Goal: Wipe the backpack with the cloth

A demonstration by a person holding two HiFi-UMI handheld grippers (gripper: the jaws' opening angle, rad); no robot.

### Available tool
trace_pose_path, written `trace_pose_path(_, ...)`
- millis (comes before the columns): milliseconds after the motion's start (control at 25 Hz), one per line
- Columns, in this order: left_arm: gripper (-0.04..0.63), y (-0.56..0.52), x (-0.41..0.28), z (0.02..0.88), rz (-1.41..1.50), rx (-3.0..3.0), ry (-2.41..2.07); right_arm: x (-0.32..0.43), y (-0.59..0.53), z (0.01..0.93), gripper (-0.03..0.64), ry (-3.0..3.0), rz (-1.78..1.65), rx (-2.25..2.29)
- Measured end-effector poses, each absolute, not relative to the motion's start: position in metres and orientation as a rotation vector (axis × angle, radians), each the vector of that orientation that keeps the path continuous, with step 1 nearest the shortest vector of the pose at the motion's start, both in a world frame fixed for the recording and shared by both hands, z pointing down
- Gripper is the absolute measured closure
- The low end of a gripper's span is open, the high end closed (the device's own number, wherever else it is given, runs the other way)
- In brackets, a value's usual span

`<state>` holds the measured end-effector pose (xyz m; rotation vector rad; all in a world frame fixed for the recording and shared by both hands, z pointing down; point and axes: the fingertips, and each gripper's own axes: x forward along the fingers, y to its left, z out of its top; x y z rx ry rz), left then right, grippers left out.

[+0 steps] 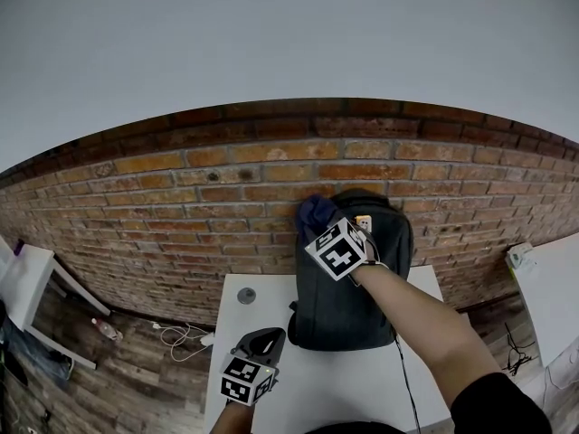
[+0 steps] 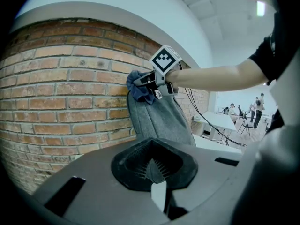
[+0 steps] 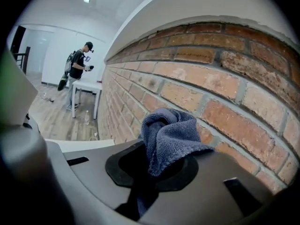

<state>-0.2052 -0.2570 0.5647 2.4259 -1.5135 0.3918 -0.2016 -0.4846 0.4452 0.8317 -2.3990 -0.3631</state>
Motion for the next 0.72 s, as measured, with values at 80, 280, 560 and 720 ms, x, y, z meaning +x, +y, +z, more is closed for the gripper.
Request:
trace_pose_path(80, 0.614, -0.256, -0.206, 0.565, 0.390, 2.420, -1.516, -0.207, -0.483, 0.450, 0.565, -2.369, -0.372, 0.822)
trace_pose_path(280, 0.614, -0.249, -0.212, 0.565, 0.391, 2.410, -1.527, -0.216, -0.478, 0.459, 0.565, -2.332, -0.393, 0.820)
trace_pose_path(560, 0.614, -0.233, -0.225, 0.560, 0.392, 2.399, -1.558, -0.232, -0.462, 0.504, 0.565, -2.246, -0.319, 0.749)
trace_pose_path(720, 0.614, -0.223, -0.239, 0.562, 0.391, 2.377, -1.578, -0.234, -0.451, 0.525, 0.565, -2.185, -0.301, 0.727)
